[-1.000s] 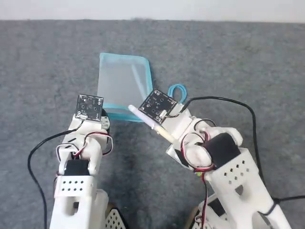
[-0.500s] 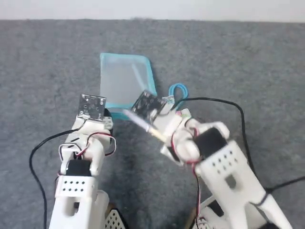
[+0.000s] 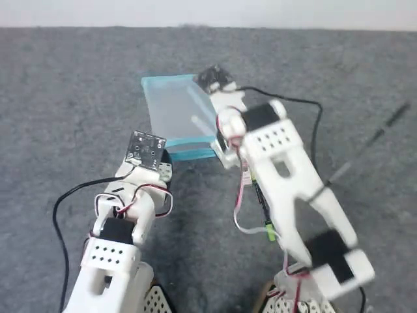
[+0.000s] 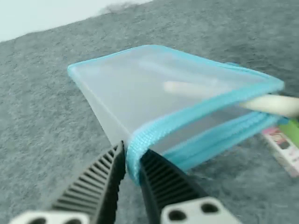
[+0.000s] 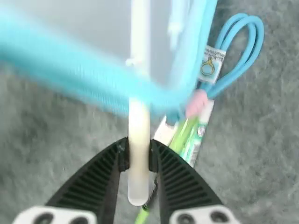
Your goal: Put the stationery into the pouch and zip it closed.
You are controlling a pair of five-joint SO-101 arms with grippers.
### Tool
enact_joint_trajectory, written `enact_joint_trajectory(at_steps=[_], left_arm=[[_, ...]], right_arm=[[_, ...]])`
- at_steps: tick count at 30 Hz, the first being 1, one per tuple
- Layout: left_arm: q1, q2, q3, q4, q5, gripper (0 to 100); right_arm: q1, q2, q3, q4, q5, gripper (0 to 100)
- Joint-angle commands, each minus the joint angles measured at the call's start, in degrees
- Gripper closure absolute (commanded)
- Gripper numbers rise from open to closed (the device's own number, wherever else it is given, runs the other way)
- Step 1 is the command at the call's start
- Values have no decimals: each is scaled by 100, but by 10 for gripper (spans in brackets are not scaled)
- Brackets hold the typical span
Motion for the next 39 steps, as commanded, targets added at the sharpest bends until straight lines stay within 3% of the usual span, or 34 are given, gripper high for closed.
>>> enact_joint_trajectory(at_steps=[1,3,9,16,20,27,34,39], left_arm=[[264,35,-391,132,79,990],[334,0,-409,264,79,990],[308,0,-418,264,79,990],[299,0,-418,264,79,990],[-97,0,-488,202,79,990],[-677,0,-514,176,79,990],[-686,0,-514,176,79,990],[-695,0,-488,193,62,990]], right_arm=[[-101,611,-1240,-84,-554,988],[-163,963,-1741,4,-651,972],[-374,1130,-2462,558,-492,759],[-470,488,-2453,1165,193,767],[-207,22,-2303,1842,563,768],[418,-1262,255,1437,949,840],[848,-2466,3490,-286,1231,839],[1226,-2545,4290,-1420,1354,839]])
